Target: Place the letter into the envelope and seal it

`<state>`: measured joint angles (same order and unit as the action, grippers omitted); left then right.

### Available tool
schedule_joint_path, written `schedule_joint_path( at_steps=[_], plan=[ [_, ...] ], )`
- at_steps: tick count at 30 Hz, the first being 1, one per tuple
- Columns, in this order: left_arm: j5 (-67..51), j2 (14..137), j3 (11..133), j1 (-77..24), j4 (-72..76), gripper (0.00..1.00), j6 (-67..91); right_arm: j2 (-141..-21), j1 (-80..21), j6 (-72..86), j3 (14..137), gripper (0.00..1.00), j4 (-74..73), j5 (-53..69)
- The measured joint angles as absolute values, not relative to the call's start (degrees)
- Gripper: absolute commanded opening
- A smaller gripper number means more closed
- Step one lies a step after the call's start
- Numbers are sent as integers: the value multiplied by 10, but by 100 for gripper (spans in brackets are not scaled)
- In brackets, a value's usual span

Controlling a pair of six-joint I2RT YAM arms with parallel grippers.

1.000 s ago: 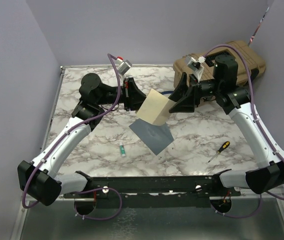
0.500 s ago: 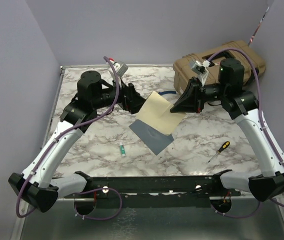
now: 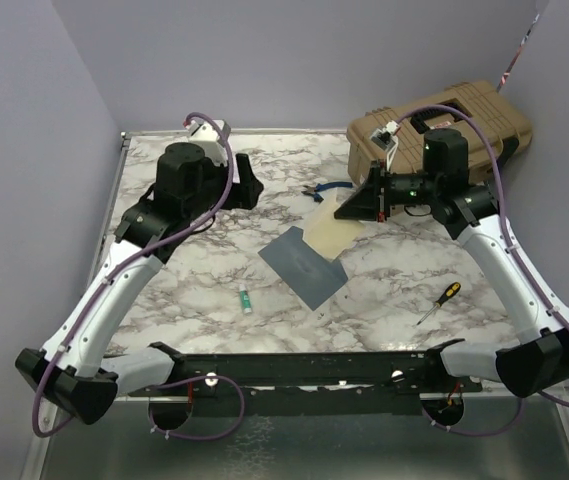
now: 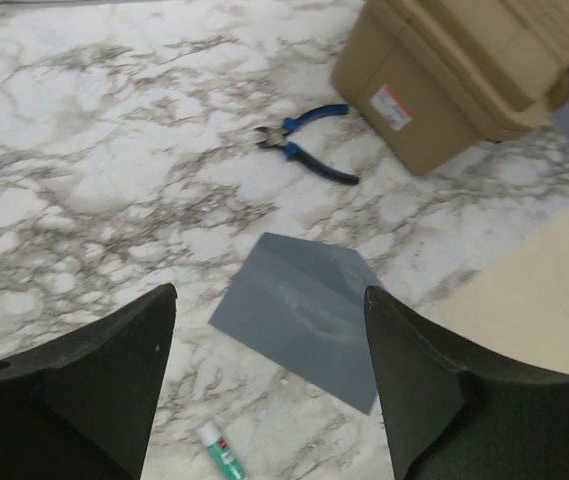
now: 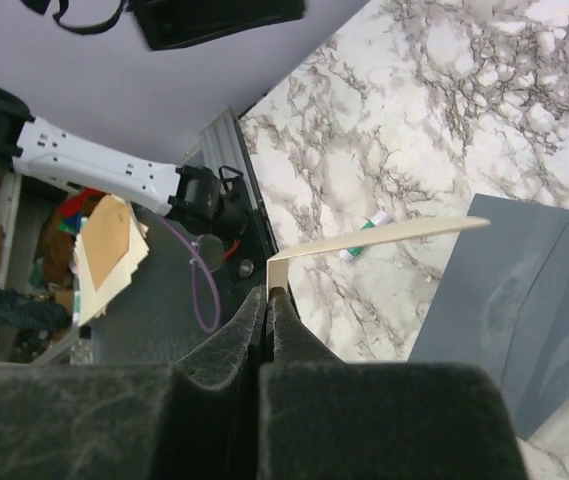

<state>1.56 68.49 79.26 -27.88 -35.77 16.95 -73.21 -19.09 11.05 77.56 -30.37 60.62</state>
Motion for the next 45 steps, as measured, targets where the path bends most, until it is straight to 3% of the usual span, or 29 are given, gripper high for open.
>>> schedule_joint_path(
  at_steps=[9, 13, 24, 28, 30, 34, 45],
  plan=[
    [-259, 599, 701, -281, -146, 89, 250, -732, -191, 234, 740, 0, -176, 627],
    [-346, 613, 698, -294, -98, 84, 275, -731, -191, 280, 739, 0, -115, 659],
    [-383, 624, 669, -391, -58, 49, 276, -732, -191, 405, 739, 0, 64, 717],
    [-383, 627, 666, -394, -53, 47, 271, -733, -191, 412, 739, 0, 73, 722],
    [-380, 627, 664, -394, -53, 56, 269, -733, -191, 415, 739, 0, 75, 724],
    [-353, 627, 661, -394, -52, 60, 268, -733, -191, 416, 739, 0, 74, 728],
    [-329, 654, 658, -396, -21, 55, 287, -735, -200, 435, 739, 0, 72, 714]
  ],
)
